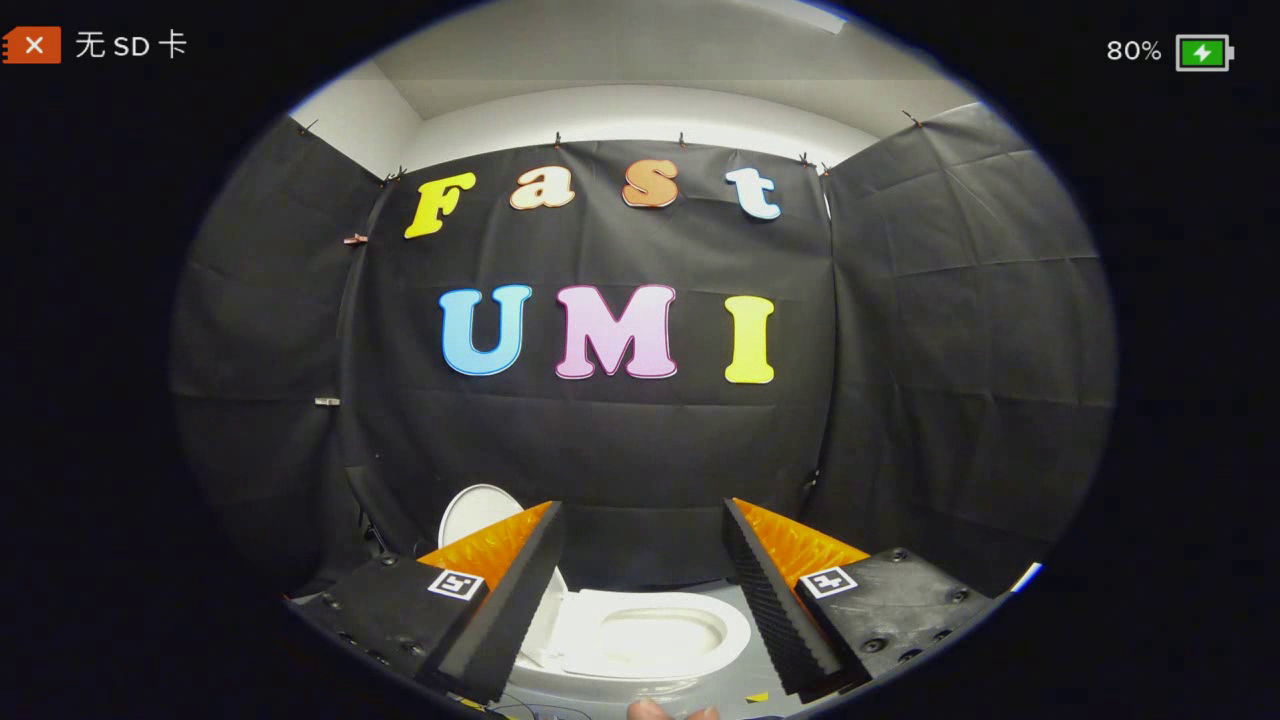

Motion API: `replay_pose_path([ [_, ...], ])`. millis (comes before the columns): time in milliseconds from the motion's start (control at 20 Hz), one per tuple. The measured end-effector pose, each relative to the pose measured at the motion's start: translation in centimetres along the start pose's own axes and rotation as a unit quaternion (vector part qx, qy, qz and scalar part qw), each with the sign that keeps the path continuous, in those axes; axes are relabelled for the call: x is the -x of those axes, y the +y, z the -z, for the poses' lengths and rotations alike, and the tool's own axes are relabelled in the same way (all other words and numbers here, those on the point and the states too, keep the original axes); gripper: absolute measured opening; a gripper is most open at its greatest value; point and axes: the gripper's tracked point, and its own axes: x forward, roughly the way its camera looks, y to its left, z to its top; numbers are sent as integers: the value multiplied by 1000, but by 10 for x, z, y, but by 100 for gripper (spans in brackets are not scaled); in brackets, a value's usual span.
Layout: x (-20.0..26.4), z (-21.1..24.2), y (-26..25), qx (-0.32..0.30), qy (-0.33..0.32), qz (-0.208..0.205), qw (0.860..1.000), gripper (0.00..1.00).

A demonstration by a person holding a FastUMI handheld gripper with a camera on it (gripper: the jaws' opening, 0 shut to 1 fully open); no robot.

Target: Open the toilet lid.

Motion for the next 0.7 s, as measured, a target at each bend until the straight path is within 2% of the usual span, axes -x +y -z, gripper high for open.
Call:
replay_pose_path([
  [700,3,-3,13,10,-2,-9,1000,99],
])
